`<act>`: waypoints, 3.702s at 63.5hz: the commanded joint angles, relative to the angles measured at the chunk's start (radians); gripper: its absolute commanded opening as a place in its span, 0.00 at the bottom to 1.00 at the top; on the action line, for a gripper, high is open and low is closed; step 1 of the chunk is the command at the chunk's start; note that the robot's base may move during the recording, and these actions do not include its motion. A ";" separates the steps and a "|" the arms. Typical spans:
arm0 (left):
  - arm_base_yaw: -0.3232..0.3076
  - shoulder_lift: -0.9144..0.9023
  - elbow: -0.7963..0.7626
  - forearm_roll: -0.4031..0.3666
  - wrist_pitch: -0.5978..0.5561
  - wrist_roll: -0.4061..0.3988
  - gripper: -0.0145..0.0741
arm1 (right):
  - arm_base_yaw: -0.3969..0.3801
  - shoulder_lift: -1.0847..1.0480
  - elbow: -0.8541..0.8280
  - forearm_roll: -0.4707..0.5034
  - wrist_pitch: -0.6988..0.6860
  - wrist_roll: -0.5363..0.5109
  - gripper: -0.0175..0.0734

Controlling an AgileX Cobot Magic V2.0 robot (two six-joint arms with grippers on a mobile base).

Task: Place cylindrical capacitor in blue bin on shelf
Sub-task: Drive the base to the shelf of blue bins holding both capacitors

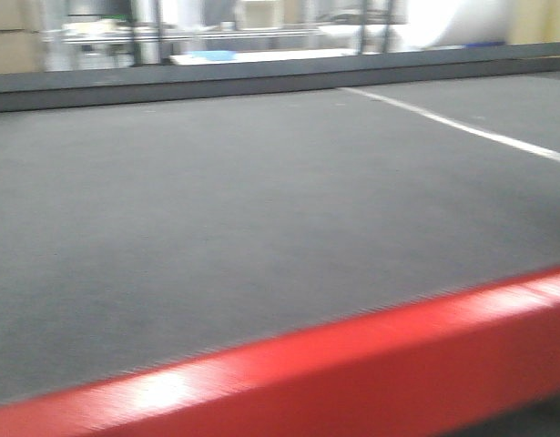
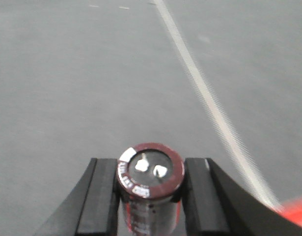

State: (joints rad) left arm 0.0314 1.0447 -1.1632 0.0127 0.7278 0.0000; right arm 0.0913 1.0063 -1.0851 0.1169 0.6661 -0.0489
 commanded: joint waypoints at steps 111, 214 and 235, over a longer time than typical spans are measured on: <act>-0.005 -0.007 -0.009 -0.003 -0.013 0.000 0.04 | 0.000 -0.010 -0.008 -0.011 -0.031 0.000 0.01; -0.005 -0.007 -0.009 -0.003 -0.013 0.000 0.04 | 0.000 -0.010 -0.008 -0.011 -0.031 0.000 0.01; -0.005 -0.007 -0.009 -0.003 -0.013 0.000 0.04 | 0.000 -0.010 -0.008 -0.011 -0.052 0.000 0.01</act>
State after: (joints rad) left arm 0.0307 1.0447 -1.1632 0.0127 0.7278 0.0000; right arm 0.0913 1.0014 -1.0851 0.1149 0.6543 -0.0489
